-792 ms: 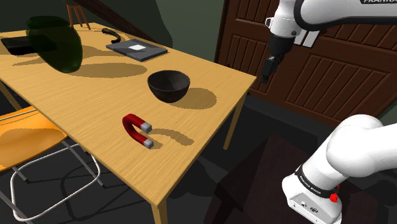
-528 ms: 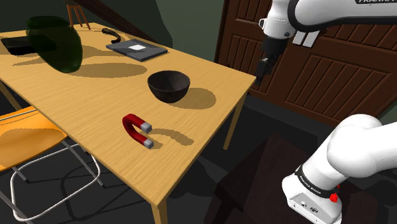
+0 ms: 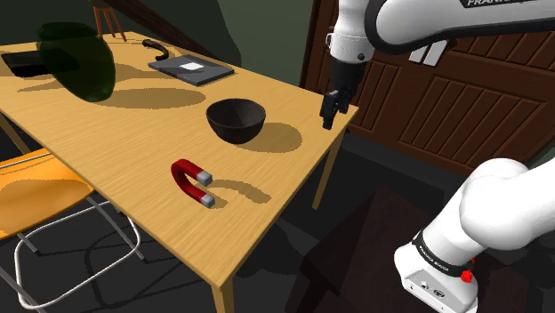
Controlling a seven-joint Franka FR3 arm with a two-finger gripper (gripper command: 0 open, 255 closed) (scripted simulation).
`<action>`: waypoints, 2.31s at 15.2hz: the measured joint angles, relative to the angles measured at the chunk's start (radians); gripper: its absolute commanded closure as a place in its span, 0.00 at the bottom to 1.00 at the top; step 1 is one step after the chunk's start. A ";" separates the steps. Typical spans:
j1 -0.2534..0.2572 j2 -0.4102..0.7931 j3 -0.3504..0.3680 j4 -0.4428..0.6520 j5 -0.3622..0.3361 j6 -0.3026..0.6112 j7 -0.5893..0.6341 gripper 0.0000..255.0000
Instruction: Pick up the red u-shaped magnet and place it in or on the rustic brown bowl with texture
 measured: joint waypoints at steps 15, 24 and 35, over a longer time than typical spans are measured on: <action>0.079 0.413 0.223 0.328 0.010 0.085 0.277 0.00; 0.176 0.732 0.312 0.644 -0.109 0.065 0.464 0.00; 0.264 0.930 0.317 0.802 -0.197 0.089 0.546 0.00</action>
